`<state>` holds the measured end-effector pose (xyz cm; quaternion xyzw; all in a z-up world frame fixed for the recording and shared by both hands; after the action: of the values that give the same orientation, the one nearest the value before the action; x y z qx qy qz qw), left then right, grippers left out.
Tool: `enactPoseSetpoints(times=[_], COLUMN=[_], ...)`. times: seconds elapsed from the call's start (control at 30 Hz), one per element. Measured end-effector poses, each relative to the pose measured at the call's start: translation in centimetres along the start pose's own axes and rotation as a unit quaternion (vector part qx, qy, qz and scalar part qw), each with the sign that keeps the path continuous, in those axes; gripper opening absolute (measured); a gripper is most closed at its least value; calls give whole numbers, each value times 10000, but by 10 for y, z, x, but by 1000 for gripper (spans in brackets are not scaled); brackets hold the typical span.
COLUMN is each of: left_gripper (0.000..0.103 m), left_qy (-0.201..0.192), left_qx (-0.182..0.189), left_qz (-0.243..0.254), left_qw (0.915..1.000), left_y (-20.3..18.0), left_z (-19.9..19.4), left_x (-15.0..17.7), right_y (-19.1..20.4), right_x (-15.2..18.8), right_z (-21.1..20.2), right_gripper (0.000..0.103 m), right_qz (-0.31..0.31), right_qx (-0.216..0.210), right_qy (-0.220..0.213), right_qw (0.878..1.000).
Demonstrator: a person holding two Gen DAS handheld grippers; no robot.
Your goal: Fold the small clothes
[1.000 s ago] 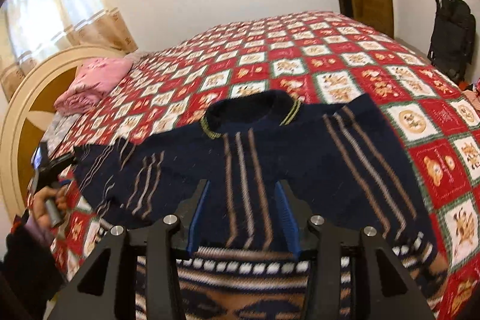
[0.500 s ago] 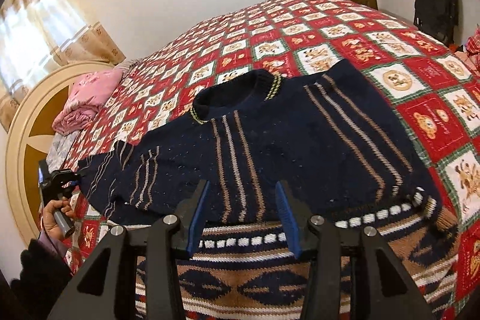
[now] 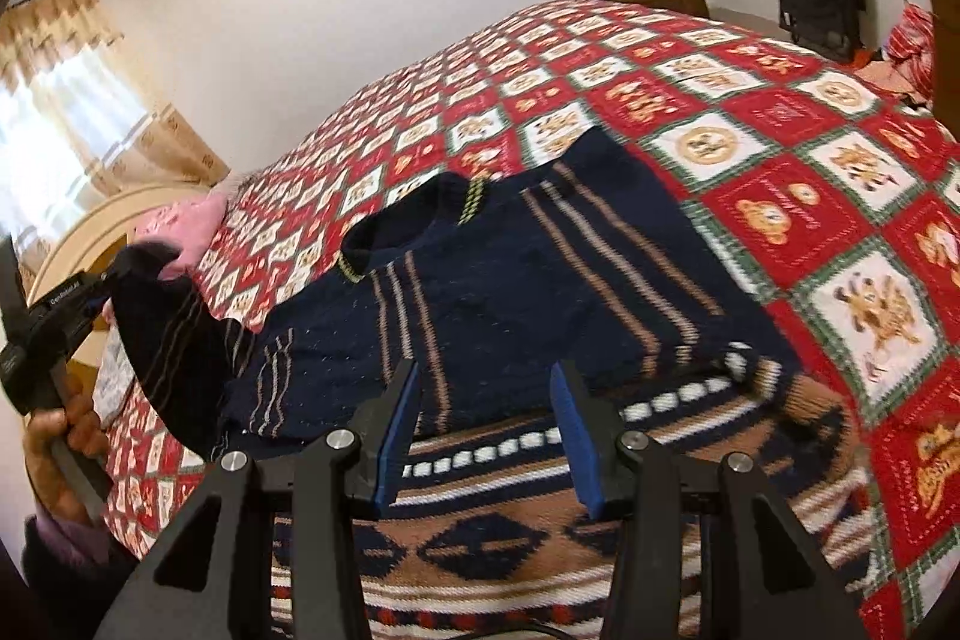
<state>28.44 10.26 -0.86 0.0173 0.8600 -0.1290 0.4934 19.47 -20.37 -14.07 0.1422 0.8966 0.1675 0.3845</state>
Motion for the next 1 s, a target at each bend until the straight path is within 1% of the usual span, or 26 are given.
enactPoseSetpoints(times=[0.03, 0.07, 0.13, 0.17, 0.2, 0.27, 0.3, 0.37, 0.4, 0.43, 0.47, 0.5, 0.53, 0.57, 0.6, 0.63, 0.67, 0.73, 0.77, 0.83, 0.87, 0.93, 1.0], left_gripper=[14, 14, 14, 14, 14, 14, 14, 15, 16, 20, 23, 35, 44, 65, 81, 85, 85, 86, 86, 86, 86, 86, 86], left_qy=[35, 127, 344, 510, 609, 822, 1001, 1324, 1452, 1562, 1636, 1724, 1768, 1796, 1796, 1759, 1669, 1563, 1500, 1399, 1330, 1240, 1134], left_qx=[145, 322, 522, 623, 606, 529, 545, 487, 517, 550, 601, 721, 823, 911, 957, 1006, 1075, 1031, 952, 805, 659, 379, -2], left_qz=[138, 352, 527, 649, 769, 1054, 1159, 1270, 1320, 1363, 1404, 1419, 1408, 1367, 1318, 1309, 1322, 1350, 1333, 1226, 1069, 819, 545], left_qw=[9998, 9988, 9967, 9946, 9933, 9896, 9867, 9818, 9792, 9767, 9746, 9721, 9706, 9699, 9702, 9705, 9711, 9730, 9750, 9792, 9831, 9882, 9921], left_y=[-25, -58, -97, -121, -136, -158, -167, -175, -177, -179, -181, -180, -182, -181, -177, -175, -169, -158, -146, -126, -110, -84, -53], left_z=[5, 14, 30, 41, 49, 66, 76, 85, 87, 86, 82, 78, 74, 67, 58, 50, 37, 19, 7, -6, -11, -16, -21], left_x=[6, 18, 40, 58, 70, 97, 115, 141, 150, 158, 164, 167, 169, 169, 168, 167, 164, 164, 163, 160, 155, 149, 139], right_y=[-6, -11, -20, -26, -30, -42, -47, -55, -59, -62, -65, -66, -67, -66, -64, -61, -57, -45, -38, -24, -15, 6, 21], right_x=[-1, -2, -2, -2, -2, -1, 0, 1, 2, 3, 4, 4, 4, 5, 5, 5, 4, 1, 0, -6, -10, -18, -23], right_z=[-4, -6, -10, -13, -14, -19, -21, -24, -25, -25, -25, -25, -24, -23, -23, -22, -22, -22, -24, -26, -24, -14, 1], right_gripper=[47, 47, 47, 47, 47, 47, 47, 47, 47, 47, 47, 47, 47, 47, 47, 48, 55, 67, 68, 68, 68, 68, 68], right_qz=[60, 102, 181, 221, 244, 328, 373, 435, 456, 471, 500, 542, 582, 605, 614, 607, 578, 449, 365, 211, 155, 54, 78], right_qx=[21, 35, 48, 68, 89, 133, 135, 135, 147, 157, 160, 145, 111, 71, 37, -7, -45, -118, -164, -272, -353, -651, -871], right_qy=[-52, -79, -107, -121, -128, -142, -149, -132, -132, -123, -121, -117, -108, -103, -100, -85, -76, -116, -170, -230, -220, -106, 65], right_qw=[10000, 9999, 9998, 9997, 9996, 9993, 9991, 9989, 9988, 9987, 9985, 9984, 9982, 9981, 9981, 9981, 9983, 9989, 9991, 9991, 9990, 9978, 9961])
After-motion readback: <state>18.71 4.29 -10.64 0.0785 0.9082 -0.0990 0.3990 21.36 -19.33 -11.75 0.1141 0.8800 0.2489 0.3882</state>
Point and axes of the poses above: each gripper's, at about its wrist camera, not at the fingertips, and z roughly the way its jaws point, y to its left, x to its underside, the point moved 9 cm from there along z, roughly the way its jaws point, and after that the axes turned 4 degrees about x, right-handed, at the moved point
